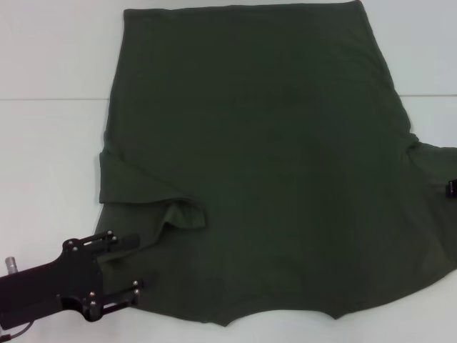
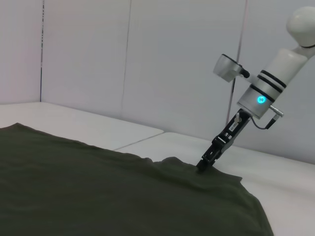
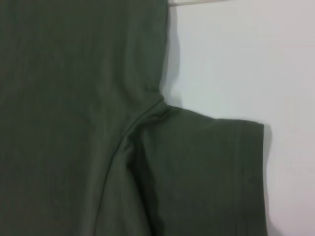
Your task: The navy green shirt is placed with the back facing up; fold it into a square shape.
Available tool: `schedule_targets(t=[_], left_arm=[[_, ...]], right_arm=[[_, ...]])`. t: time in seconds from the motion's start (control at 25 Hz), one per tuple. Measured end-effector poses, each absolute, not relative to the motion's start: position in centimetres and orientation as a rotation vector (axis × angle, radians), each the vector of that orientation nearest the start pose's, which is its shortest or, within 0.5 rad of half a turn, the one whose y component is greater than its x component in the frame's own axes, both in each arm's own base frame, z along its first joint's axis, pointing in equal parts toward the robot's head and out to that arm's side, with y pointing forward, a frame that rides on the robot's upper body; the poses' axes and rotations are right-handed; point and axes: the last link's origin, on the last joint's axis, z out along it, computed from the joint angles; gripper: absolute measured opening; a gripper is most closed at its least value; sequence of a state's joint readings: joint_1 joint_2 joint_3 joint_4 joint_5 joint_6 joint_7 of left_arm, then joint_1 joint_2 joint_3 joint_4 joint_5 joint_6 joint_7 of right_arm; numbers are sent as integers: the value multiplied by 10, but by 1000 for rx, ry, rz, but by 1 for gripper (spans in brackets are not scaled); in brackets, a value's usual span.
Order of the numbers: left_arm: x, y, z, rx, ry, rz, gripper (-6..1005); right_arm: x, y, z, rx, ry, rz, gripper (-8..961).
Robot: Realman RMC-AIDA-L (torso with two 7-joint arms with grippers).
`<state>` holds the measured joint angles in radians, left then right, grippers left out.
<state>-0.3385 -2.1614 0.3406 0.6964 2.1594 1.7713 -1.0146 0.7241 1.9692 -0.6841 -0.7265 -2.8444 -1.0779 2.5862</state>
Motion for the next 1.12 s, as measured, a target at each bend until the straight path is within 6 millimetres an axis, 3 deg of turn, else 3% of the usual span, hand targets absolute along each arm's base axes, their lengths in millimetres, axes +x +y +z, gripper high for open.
schedule_targets(t=[0.88, 1.12], left_arm=[[-312, 249, 4, -2580, -476, -795, 687], [-312, 250, 5, -2581, -482, -797, 687]], right_arm=[[327, 416, 72, -1864, 1507, -150, 855], [327, 416, 73, -1862, 1506, -154, 541]])
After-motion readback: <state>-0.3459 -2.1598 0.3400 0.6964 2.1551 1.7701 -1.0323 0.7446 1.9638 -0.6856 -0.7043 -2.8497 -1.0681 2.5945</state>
